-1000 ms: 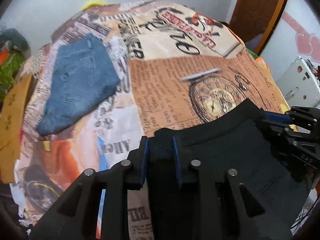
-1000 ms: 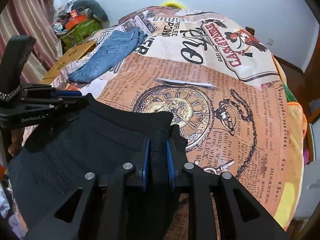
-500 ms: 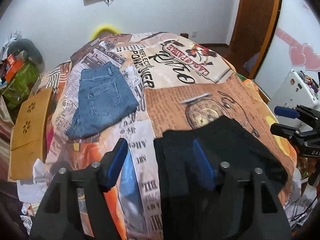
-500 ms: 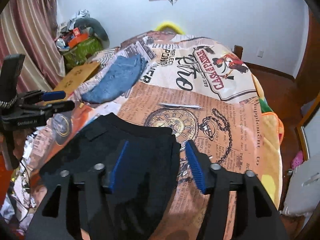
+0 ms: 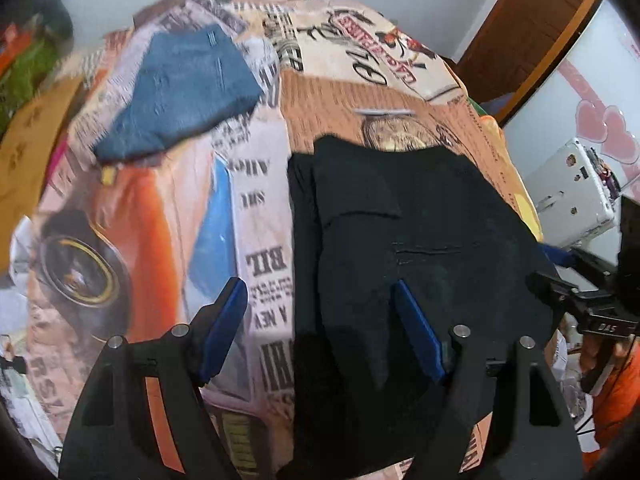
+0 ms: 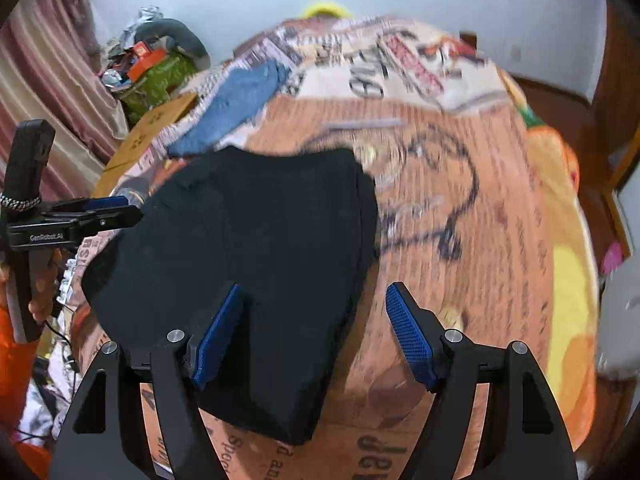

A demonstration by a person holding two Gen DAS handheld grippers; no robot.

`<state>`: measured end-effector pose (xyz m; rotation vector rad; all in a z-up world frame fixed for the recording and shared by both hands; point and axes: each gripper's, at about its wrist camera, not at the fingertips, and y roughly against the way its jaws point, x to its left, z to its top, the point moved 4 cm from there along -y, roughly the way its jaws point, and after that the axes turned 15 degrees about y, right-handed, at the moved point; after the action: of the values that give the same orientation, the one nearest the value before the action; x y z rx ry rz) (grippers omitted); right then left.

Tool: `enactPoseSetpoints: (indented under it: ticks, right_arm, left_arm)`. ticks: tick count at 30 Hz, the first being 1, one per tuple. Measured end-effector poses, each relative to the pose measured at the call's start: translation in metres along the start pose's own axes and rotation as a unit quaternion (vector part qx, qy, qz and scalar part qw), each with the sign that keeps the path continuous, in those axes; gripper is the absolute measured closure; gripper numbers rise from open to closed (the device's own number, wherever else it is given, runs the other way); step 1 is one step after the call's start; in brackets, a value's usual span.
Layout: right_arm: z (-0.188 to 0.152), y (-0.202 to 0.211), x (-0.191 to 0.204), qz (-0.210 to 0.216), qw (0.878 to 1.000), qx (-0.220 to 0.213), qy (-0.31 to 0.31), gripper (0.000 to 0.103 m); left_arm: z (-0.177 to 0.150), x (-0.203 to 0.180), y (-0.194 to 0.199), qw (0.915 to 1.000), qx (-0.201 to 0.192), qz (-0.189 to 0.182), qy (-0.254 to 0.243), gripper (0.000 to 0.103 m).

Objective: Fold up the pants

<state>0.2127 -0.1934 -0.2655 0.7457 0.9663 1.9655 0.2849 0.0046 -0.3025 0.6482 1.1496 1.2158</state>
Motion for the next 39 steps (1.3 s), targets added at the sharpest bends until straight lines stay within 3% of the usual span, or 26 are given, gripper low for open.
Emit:
enactPoseSetpoints:
  ticks: [7,18,21,25,30,35,39]
  right_arm:
    - [-0.006,-0.021,-0.012,0.065,0.996,0.009,-0.064,0.032]
    - [0.009,-0.042,-0.014,0.120,0.991,0.018,-0.050,0.027]
    - [0.013,-0.047,-0.016,0.135,0.989,0.020,-0.051,0.028]
    - [0.018,-0.052,-0.017,0.143,0.988,0.022,-0.050,0.040]
    - [0.023,-0.052,-0.017,0.146,0.988,0.027,-0.045,0.056]
    - [0.027,-0.043,-0.010,0.127,0.992,0.019,-0.023,0.068]
    - [0.034,-0.031,-0.004,0.116,0.993,0.004,-0.006,0.075]
  left_arm:
    - [0.009,0.005,-0.025,0.9948,0.063,-0.057,0.056,0.027]
    - [0.026,-0.020,-0.060,0.9909,0.116,-0.061,0.032,0.024]
    - [0.031,-0.026,-0.065,0.9900,0.124,-0.062,0.025,0.024]
    - [0.035,-0.029,-0.068,0.9896,0.131,-0.058,0.018,0.024]
    - [0.039,-0.035,-0.062,0.9921,0.119,-0.040,-0.003,0.047]
    - [0.034,-0.042,-0.050,0.9945,0.095,-0.019,-0.040,0.060]
    - [0.030,-0.049,-0.036,0.9954,0.077,-0.023,-0.053,0.073]
